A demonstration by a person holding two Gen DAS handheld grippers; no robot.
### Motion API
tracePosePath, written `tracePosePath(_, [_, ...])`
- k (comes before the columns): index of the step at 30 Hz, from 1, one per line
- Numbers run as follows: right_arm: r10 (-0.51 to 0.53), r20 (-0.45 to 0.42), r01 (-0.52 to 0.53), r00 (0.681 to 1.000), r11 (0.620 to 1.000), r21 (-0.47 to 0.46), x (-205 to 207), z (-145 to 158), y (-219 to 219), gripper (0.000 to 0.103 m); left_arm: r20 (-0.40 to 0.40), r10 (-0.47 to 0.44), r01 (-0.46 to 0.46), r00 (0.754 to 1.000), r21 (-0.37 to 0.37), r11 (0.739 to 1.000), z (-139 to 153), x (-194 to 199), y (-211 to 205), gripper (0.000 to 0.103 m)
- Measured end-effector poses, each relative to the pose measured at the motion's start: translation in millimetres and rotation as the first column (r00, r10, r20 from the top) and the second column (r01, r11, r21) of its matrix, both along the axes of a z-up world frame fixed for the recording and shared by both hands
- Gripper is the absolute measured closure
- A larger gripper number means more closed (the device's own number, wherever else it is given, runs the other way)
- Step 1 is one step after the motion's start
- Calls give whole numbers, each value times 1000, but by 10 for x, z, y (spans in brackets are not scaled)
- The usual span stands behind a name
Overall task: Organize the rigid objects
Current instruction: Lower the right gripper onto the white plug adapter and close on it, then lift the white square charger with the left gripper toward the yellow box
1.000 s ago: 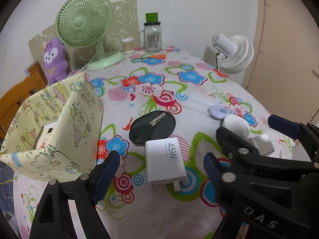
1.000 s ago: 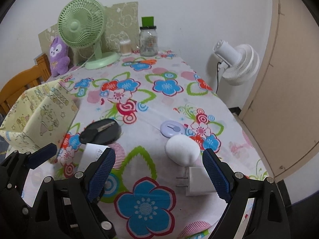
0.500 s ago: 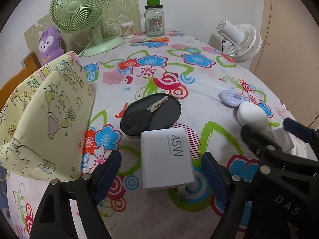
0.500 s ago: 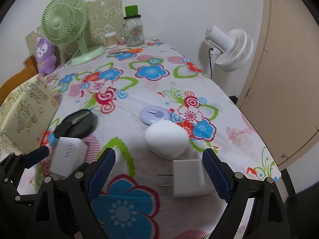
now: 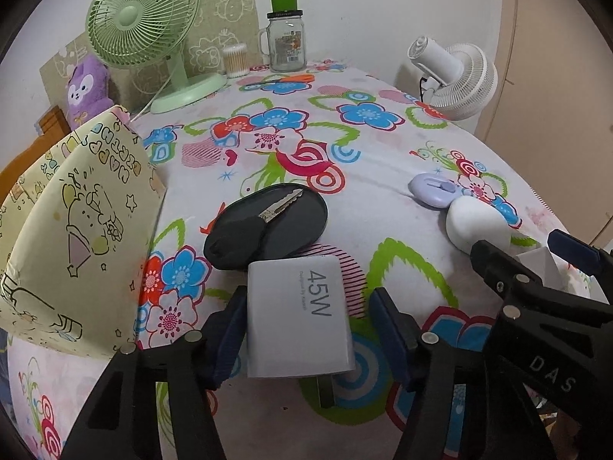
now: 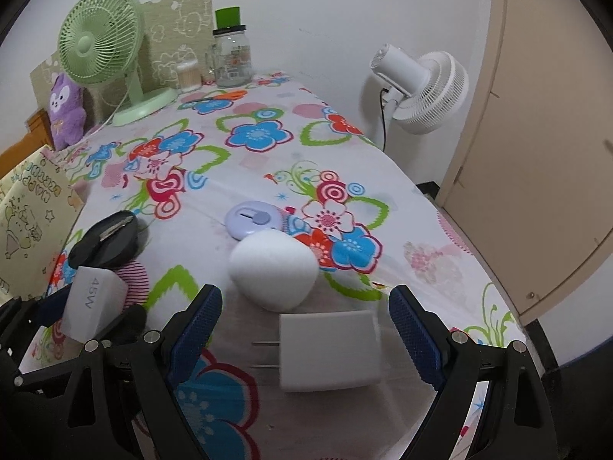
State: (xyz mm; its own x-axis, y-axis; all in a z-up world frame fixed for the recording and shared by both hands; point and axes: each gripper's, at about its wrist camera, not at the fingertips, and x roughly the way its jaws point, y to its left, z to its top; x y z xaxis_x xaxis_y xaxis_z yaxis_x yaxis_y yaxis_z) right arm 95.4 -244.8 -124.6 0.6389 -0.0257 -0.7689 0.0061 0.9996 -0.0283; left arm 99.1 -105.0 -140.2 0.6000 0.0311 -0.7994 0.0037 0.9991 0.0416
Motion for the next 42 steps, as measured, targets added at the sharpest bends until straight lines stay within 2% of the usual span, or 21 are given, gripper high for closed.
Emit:
tracePosePath(11, [-44,-44,46,998,997,58,-61,-89,-83,16,19,-2,2,1000,40,999,13,-84,-43,38])
tracePosePath(13, [-56,-48,58,997,997,56,-82,-102,-94,22,27,-7,5,1000,52,999,11,-106,-56,39])
tracePosePath(16, [-48,-37,47,998,999,-25,-125,-112,-12,29,23,5,-6,1000,35,999,17,-121,-21,46])
tracePosePath(18, [-43,-36,42,998,999,-22,-155,-102,22,37,17,8,-8,1000,15,1000,16,-122,13,48])
tracePosePath(20, [-49,-36,48,998,998,-29,-155,-101,40,37,7,12,-12,1000,-7,1000,17,-122,49,48])
tracePosePath(25, [-62,-36,62,997,998,5,-141,-78,41,37,10,11,-11,1000,0,1000,20,-145,48,48])
tracePosePath(30, [-52,-27,52,998,999,2,-134,-50,110,37,7,18,-18,1000,-10,1000,17,-140,57,48])
tracePosePath(36, [-70,-23,70,997,997,14,-99,-58,86,37,11,40,-39,999,-14,999,7,-57,73,41])
tracePosePath(37, [-71,-23,72,997,997,15,-98,-59,80,37,11,41,-41,999,-12,999,7,-43,66,42])
tracePosePath(38, [-70,-23,70,997,997,17,-96,-59,76,37,11,36,-36,999,-16,999,7,-37,54,49])
tracePosePath(40, [-65,-23,66,998,998,23,-94,-51,73,37,11,20,-19,1000,-20,1000,17,-40,17,55])
tracePosePath(42, [-65,-19,65,998,998,18,-96,-36,79,37,13,21,-20,1000,-10,1000,22,-43,-1,55])
